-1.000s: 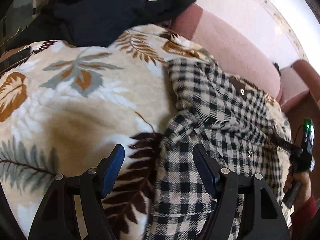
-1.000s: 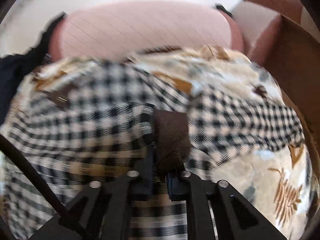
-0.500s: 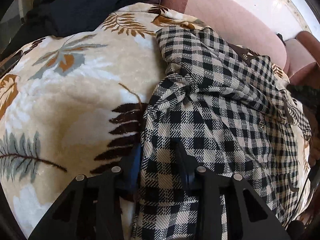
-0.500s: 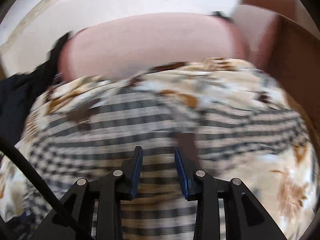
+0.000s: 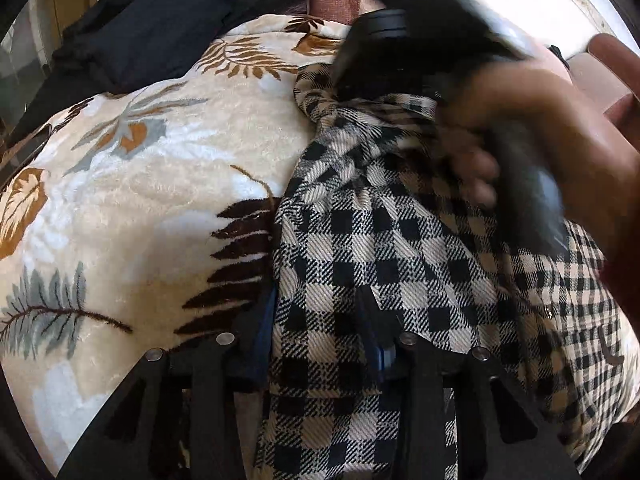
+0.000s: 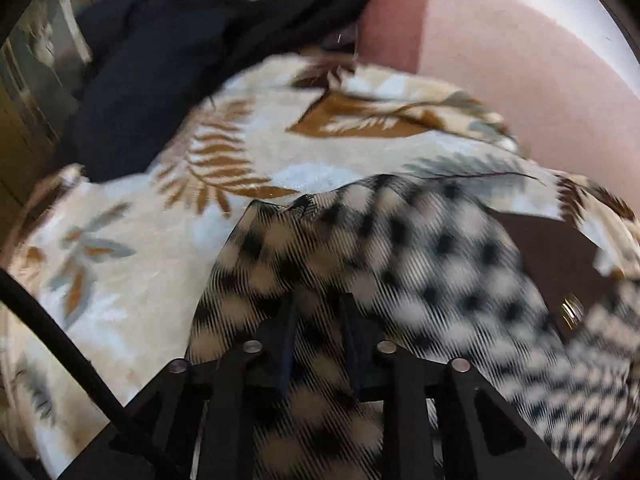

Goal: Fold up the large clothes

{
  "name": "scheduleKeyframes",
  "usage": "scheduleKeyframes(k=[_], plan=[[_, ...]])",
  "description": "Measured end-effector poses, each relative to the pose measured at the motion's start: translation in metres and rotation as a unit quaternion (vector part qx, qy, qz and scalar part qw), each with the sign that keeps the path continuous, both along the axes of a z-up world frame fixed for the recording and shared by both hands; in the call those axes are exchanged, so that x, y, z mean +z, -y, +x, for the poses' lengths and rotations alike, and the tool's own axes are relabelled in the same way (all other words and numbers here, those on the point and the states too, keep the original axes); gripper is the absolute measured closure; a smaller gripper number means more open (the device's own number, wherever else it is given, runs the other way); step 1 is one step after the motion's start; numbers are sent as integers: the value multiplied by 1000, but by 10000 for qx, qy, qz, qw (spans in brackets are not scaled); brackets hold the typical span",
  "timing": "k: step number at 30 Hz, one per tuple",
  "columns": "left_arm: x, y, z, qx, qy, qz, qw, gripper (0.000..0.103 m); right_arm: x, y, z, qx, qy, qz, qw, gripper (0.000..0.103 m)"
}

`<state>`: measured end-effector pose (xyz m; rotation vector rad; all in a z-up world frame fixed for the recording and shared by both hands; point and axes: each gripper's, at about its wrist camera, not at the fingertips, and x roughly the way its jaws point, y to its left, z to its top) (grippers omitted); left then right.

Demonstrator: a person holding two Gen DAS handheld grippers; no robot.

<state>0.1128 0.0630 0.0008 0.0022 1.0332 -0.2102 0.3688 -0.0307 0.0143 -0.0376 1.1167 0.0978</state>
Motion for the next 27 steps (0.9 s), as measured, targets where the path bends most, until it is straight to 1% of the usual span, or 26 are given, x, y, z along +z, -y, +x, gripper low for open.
scheduleKeyframes(k=[2,4,6,7,9,10,11,13,14,16,17,19,22,23,25,27], plan=[[0,-1,-1,2,2,-39,10000,65,-2,-5,16,-90,83,-181,9998,81],[0,-2,-1,-1,-14,-55,10000,64,-4,-4,30,-282,18,-241,9993,81],[1,-2,-2,-22,-61,-62,10000,64,0,-1,37,-368,-62,-280,9989,82],[2,-4,-1,-39,-123,-129,9998,64,5,0,36,-374,-52,-306,9988,82],[9,-15,1,-18,-232,-502,9985,64,24,6,21,-382,191,-217,9989,82],[17,-26,0,11,-216,-737,9970,64,35,11,10,-411,290,-74,9987,82],[23,-33,-1,67,-153,-835,9964,64,44,16,-3,-442,365,76,9983,82],[36,-54,-4,310,65,-953,9949,64,62,22,-32,-346,530,338,9974,82],[40,-64,-4,453,154,-984,9940,64,67,22,-45,-230,572,425,9972,82],[47,-82,-1,733,254,-1007,9919,61,70,13,-71,-4,560,561,9969,82],[48,-92,2,909,262,-1040,9901,60,67,8,-84,77,501,699,9963,82],[46,-104,4,1100,190,-1081,9879,60,56,-2,-97,107,368,808,9960,82],[44,-110,10,1215,107,-1097,9865,60,29,-23,-118,107,32,945,9955,81],[45,-112,10,1231,141,-1071,9865,60,22,-33,-128,153,-43,1016,9947,81],[51,-115,9,1301,286,-1002,9860,60,9,-56,-150,427,-260,1337,9898,81],[57,-123,7,1422,418,-992,9840,60,1,-81,-176,724,-333,1547,9847,78]])
